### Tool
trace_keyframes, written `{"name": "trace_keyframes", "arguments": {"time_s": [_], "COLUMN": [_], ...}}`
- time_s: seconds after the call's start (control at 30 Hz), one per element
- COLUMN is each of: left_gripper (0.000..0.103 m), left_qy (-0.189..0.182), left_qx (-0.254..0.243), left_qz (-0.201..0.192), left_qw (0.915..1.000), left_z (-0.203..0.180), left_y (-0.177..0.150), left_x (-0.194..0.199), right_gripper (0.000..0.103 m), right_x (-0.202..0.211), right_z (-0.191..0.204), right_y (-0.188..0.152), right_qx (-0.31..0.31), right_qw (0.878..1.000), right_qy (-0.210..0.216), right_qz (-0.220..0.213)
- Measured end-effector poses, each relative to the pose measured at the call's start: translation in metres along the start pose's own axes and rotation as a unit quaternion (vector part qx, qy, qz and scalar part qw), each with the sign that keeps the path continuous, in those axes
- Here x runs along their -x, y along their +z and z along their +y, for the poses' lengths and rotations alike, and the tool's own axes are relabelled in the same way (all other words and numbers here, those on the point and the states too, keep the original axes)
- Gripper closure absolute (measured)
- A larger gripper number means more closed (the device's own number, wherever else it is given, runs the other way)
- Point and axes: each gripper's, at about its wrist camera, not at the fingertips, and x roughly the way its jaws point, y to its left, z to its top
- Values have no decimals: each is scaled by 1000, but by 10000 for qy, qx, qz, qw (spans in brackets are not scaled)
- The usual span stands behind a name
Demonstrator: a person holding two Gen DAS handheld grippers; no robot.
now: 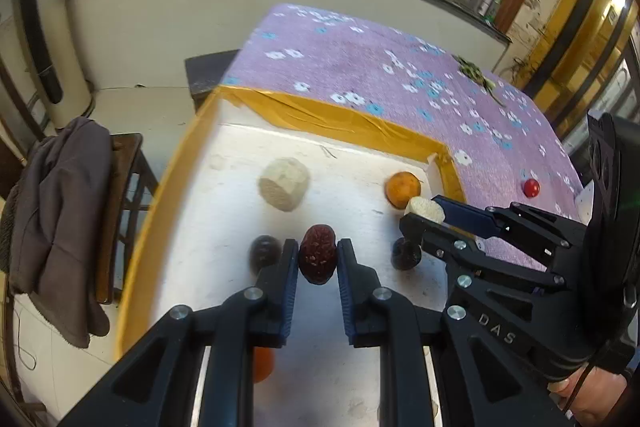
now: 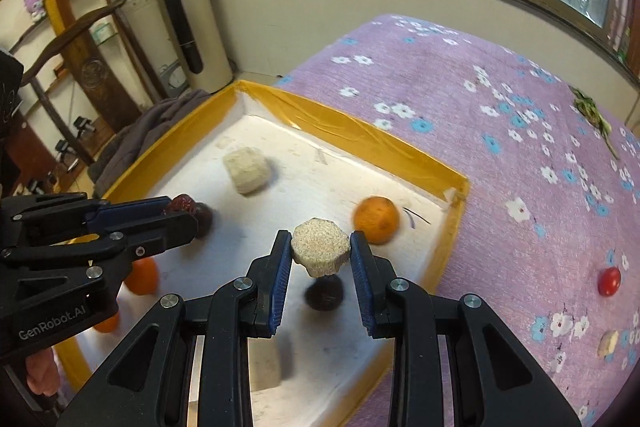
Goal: Organize fruits
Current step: 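Carry the yam piece and jujube with both tools over the tray, then open both tools to drop the yam piece and jujube into the tray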
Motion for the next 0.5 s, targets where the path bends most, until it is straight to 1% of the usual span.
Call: {"name": "trace_keyframes", "arguments": {"time_s": [0.27,0.5], "left_gripper": [81,81], "left_qy": [-71,-91], "left_qx": [-149,-129], "left_qz": [267,445], "left_qw": [9995,9989], "left_z": [-6,-6], "left_y": [7,13], "left_x": [-27,-46], "right_gripper": [74,74], "right_x": [-12,-19], "right_z": [-15,-9], "right_y": [-3,-2], "right_qx": [-159,60], "right_qw": [9995,9993], "right_qy": [-228,-337], "right_qz": [122,116]}}
